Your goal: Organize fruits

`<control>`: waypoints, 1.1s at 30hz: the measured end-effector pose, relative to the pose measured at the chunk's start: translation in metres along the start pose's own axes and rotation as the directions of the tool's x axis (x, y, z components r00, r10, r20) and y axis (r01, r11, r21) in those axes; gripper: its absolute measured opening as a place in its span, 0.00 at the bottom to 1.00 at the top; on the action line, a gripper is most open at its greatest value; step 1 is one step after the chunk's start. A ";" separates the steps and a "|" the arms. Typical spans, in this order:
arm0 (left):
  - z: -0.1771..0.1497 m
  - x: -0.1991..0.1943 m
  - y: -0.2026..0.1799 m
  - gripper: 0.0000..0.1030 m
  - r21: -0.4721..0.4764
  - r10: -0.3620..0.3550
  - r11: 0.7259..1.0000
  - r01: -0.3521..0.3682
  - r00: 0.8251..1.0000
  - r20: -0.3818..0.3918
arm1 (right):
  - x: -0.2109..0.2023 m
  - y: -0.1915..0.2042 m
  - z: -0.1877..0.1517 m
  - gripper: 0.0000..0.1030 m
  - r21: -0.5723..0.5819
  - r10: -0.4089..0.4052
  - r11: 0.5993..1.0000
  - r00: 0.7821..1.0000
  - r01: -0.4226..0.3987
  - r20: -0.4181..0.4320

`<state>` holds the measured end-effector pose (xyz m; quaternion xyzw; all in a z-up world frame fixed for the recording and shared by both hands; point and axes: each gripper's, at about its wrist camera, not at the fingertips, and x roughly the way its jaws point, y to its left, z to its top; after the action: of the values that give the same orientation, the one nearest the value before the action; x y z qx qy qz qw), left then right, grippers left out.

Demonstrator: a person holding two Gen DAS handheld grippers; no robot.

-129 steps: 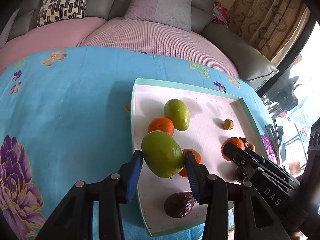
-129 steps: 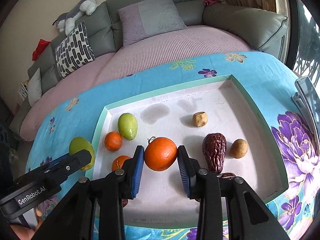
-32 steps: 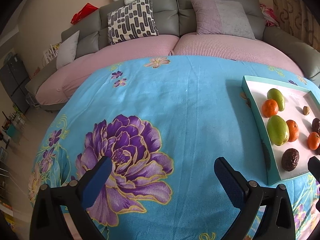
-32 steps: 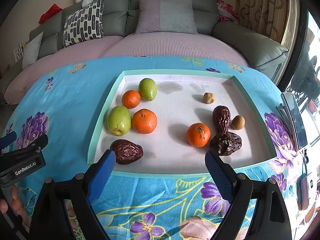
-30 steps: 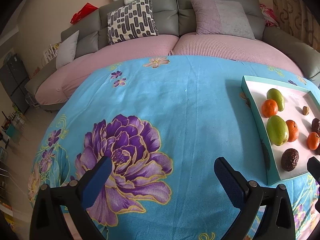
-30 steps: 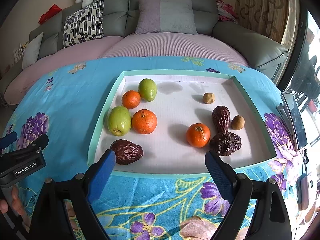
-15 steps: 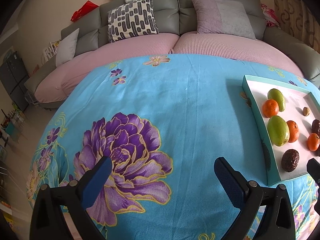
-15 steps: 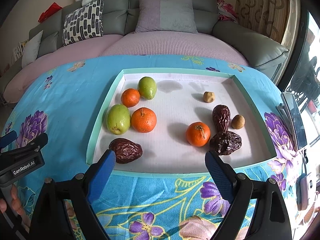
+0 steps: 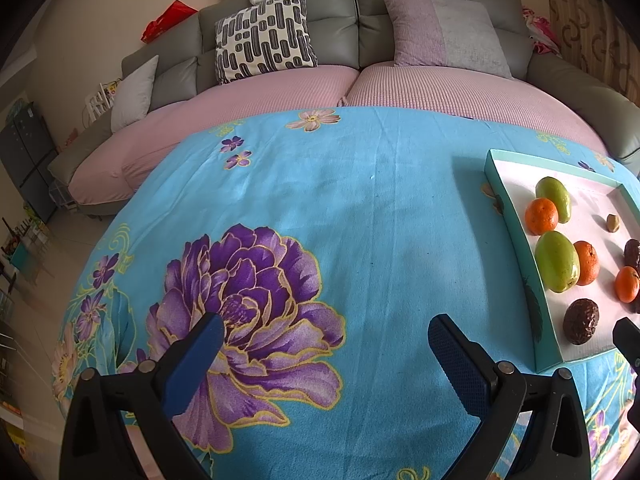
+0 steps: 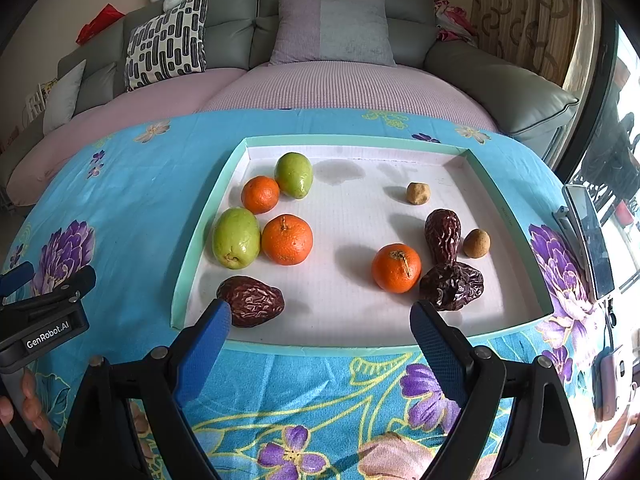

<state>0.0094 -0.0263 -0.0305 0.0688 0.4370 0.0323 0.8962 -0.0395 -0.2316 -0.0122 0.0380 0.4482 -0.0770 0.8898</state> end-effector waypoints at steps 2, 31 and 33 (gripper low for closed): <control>0.000 0.000 0.000 1.00 0.001 0.000 1.000 0.000 1.000 0.000 | 0.000 0.000 0.000 0.89 0.000 0.000 1.000 1.000 0.000 0.000; -0.001 0.001 0.001 1.00 -0.009 0.009 1.000 -0.009 1.000 -0.002 | 0.001 -0.001 -0.001 0.89 -0.001 -0.001 1.000 1.000 0.001 -0.002; -0.002 0.001 0.001 1.00 -0.009 0.009 1.000 -0.009 1.000 -0.002 | 0.001 -0.001 -0.001 0.89 0.000 -0.001 1.000 1.000 0.001 -0.002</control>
<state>0.0090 -0.0246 -0.0322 0.0668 0.4372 0.0385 0.8960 -0.0396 -0.2324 -0.0136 0.0377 0.4493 -0.0773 0.8892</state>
